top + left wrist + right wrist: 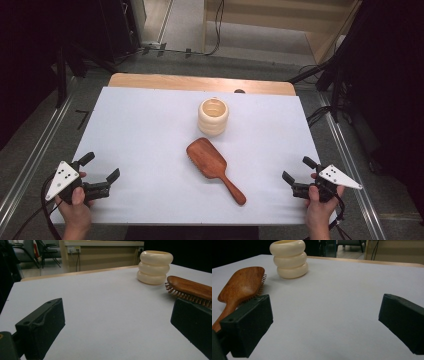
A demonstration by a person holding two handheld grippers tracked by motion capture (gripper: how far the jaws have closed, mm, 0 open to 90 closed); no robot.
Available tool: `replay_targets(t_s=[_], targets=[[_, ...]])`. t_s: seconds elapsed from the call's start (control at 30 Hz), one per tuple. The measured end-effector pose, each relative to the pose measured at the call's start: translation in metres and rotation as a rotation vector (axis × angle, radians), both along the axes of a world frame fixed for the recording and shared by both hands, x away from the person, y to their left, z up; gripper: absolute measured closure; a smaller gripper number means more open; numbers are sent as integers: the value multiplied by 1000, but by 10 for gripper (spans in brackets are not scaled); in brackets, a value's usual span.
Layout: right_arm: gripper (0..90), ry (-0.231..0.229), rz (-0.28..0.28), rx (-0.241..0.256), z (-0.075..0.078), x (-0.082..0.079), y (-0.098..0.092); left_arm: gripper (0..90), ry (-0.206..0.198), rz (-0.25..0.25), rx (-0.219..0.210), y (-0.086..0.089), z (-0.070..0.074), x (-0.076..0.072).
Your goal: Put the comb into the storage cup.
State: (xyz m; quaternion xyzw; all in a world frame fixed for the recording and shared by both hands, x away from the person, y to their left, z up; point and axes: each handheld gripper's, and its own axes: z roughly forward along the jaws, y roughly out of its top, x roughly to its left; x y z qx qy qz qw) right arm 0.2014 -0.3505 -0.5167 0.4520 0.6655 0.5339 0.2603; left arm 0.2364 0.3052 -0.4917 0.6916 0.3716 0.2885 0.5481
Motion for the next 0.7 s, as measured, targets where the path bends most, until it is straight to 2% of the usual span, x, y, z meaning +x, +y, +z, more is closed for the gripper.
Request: replay_targets(t_s=[0.1,0.2,0.33,0.5,0.7], targets=[[0,2,2,-5,0,0,1,0,1,-1,5,-1,0,0],[0,-4,30,-2,1,0,1,0,-1,-11,-3,0,0,0],[0,0,28,-12,3,-1,2,0,4,-20,-21,1,1,0],[0,9,20,-11,8,-1,4,0,4,-21,-15,1,0,0],[0,14,34,-47,18,-5,12,0,4,-20,-5,0,0,0]])
